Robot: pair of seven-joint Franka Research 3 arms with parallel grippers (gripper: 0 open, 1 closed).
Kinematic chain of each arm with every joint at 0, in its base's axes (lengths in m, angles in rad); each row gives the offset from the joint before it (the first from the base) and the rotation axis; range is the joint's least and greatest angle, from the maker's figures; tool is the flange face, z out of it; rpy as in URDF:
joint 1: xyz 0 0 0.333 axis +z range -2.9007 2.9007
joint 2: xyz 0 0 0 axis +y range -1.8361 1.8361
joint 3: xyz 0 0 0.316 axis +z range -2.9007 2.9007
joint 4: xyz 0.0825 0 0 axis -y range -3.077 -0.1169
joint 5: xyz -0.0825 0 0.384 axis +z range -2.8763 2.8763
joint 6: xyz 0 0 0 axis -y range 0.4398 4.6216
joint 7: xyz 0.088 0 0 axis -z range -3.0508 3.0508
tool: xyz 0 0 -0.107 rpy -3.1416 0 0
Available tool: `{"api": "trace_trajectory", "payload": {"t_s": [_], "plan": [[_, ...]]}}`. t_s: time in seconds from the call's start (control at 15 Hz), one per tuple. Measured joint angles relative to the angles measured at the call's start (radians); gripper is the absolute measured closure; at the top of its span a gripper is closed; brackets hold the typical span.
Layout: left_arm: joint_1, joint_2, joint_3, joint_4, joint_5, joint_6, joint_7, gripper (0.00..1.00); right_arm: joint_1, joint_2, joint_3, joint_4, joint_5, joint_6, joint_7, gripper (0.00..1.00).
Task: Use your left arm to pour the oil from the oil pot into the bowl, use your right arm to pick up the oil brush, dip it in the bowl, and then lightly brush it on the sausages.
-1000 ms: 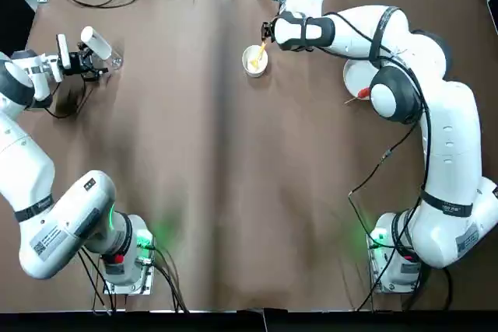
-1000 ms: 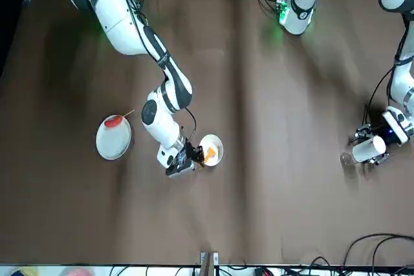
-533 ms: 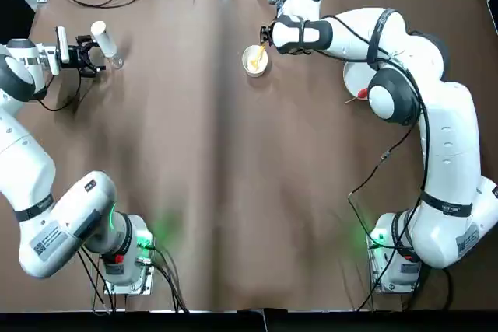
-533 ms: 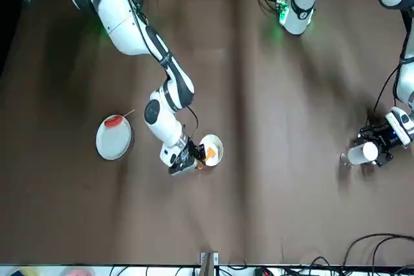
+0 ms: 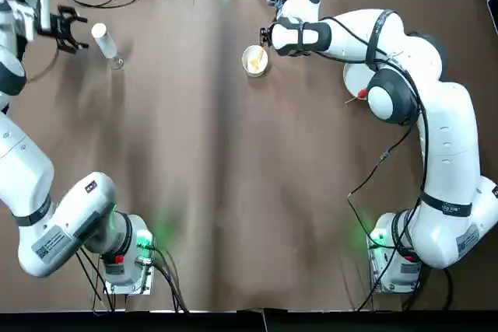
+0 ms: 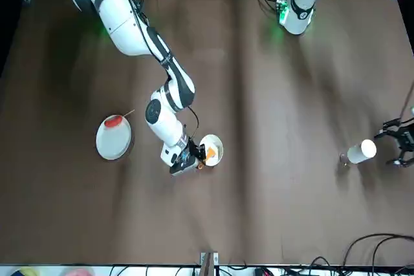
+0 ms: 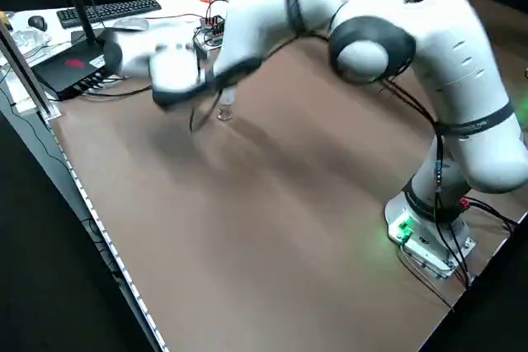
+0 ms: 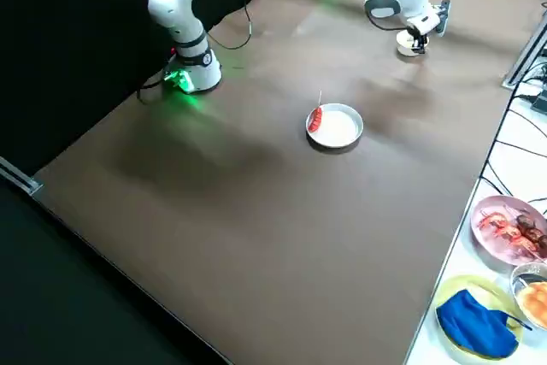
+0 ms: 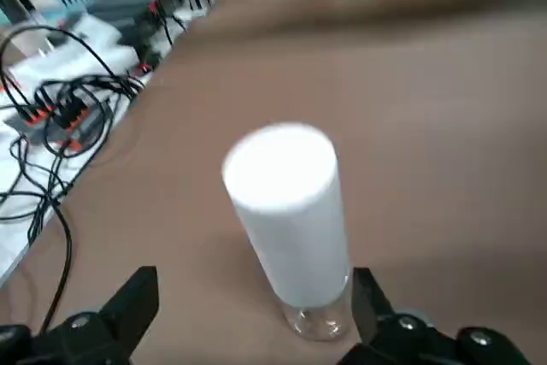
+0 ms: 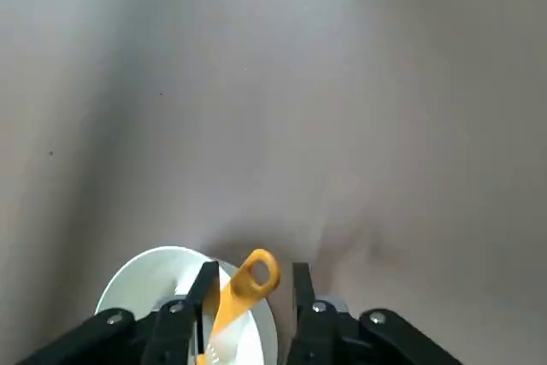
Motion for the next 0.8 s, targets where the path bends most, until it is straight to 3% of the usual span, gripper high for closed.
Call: {"api": "trace_trajectory", "payload": {"t_s": [0.4,0.6,0.8], "plan": [[-0.203,-0.290,-0.012,-0.002,0.321,-0.005,-0.581,0.00,0.000,0.003,0.000,0.001,0.000,0.005,-0.006,0.58],[-0.363,-0.369,-0.017,-0.015,0.479,-0.010,-0.868,0.00,0.001,0.005,0.000,0.006,0.000,0.005,-0.007,0.58],[-0.500,-0.391,-0.018,-0.032,0.600,-0.010,-1.086,0.00,0.005,0.009,0.001,0.013,0.000,0.007,-0.007,0.58]]}}
